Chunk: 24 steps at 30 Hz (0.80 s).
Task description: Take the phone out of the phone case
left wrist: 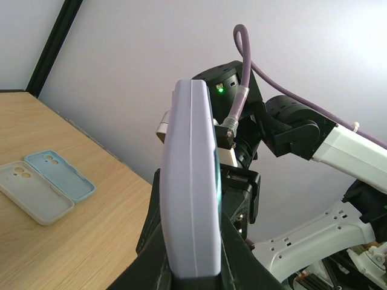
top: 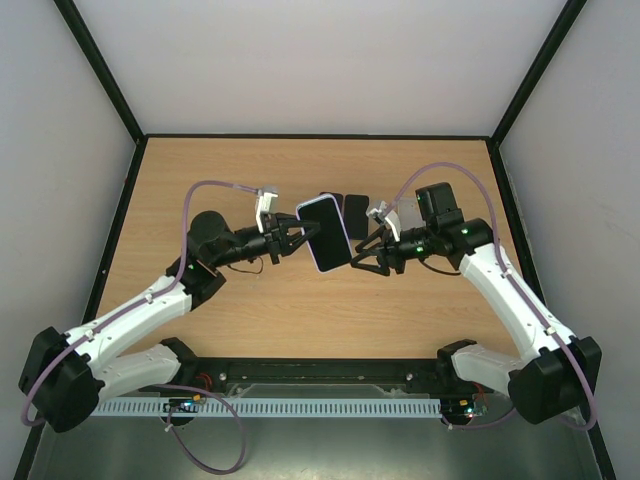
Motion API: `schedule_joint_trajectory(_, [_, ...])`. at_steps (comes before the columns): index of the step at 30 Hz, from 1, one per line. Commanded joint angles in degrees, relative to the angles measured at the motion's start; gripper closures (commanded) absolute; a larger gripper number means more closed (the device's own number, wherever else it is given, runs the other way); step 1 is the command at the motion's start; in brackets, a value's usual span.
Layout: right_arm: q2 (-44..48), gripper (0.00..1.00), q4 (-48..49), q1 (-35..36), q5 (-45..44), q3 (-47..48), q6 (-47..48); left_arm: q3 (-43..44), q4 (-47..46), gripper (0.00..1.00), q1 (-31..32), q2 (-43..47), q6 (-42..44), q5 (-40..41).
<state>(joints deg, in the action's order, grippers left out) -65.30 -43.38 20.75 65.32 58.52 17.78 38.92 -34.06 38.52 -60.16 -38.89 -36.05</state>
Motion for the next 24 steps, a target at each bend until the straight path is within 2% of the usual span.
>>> schedule_joint_trajectory(1, [-0.5, 0.49, 5.7, 0.3, -2.5, -1.2, -3.3, -0.1, -7.6, 0.97, 0.4, 0.2, -2.1, -4.1])
schedule_joint_trajectory(24, [-5.0, 0.49, 10.3, 0.3, -7.8, -2.0, -5.6, -2.9, -16.8, 0.97, 0.5, 0.6, -10.7, -8.2])
